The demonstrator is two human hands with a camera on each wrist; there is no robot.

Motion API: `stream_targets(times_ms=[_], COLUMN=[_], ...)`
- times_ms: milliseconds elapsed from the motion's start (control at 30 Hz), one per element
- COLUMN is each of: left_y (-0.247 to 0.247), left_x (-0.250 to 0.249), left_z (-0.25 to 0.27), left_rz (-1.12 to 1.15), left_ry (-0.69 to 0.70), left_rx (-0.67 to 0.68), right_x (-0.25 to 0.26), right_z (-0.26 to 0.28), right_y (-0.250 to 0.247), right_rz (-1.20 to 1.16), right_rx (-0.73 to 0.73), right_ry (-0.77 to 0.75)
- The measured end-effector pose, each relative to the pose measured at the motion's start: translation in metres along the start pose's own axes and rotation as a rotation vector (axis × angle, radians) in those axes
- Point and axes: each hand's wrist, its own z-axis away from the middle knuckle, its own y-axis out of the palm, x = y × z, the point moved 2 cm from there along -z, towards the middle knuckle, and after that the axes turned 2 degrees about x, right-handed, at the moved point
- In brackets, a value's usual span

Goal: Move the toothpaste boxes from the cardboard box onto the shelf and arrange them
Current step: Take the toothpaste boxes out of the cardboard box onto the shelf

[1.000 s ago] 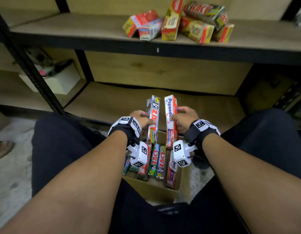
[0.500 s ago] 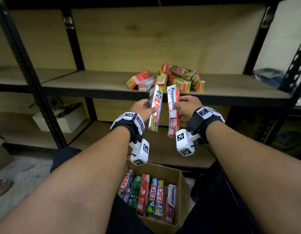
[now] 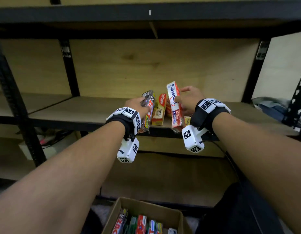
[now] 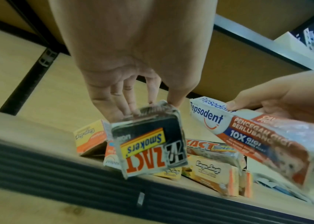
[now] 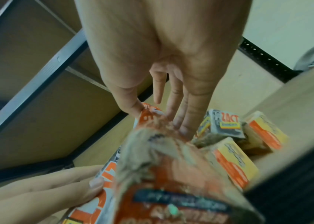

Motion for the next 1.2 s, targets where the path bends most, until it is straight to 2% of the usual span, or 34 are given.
stream_targets(times_ms=[167, 333, 667, 800, 833, 933, 1000, 1067, 1133, 1200], left_y=[-0.001, 0.009, 0.039, 0.044, 0.046, 0.051, 0.052, 0.050, 0.047, 0.042], left_x=[-0.001, -0.003, 0.021, 0.027, 0.028, 0.032, 0.032, 0.029, 0.027, 0.024], left_z=[-0.049, -0.088, -0.134, -0.141, -0.142, -0.142, -0.141, -0.139, -0.136, -0.133], left_rz=[-0.096, -0.239, -0.404, -0.419, -0.424, -0.449, -0.468, -0.470, -0.477, -0.479], left_ry=[0.053, 0.051, 0.072, 0.075, 0.077, 0.071, 0.076, 0.080, 0.089, 0.098], left_rx=[0.073, 0.109, 0.196, 0.173, 0.157, 0.142, 0.121, 0.085, 0.067, 0.075], right_x=[0.014, 0.021, 0.007, 0.002, -0.004, -0.049, -0.040, -0.009, -0.005, 0.001], right_z=[-0.059, -0.086, -0.126, -0.129, -0.137, -0.213, -0.190, -0.129, -0.119, -0.114], right_y=[0.004, 0.008, 0.032, 0.037, 0.039, 0.047, 0.047, 0.044, 0.043, 0.045], right_rz=[0.236, 0.464, 0.702, 0.641, 0.664, 0.849, 0.775, 0.624, 0.550, 0.619], right_rx=[-0.022, -0.010, 0.034, 0.090, 0.128, 0.175, 0.147, 0.175, 0.183, 0.152], right_ry=[-0.025, -0.016, -0.018, -0.004, 0.017, 0.125, 0.085, 0.037, 0.029, 0.047])
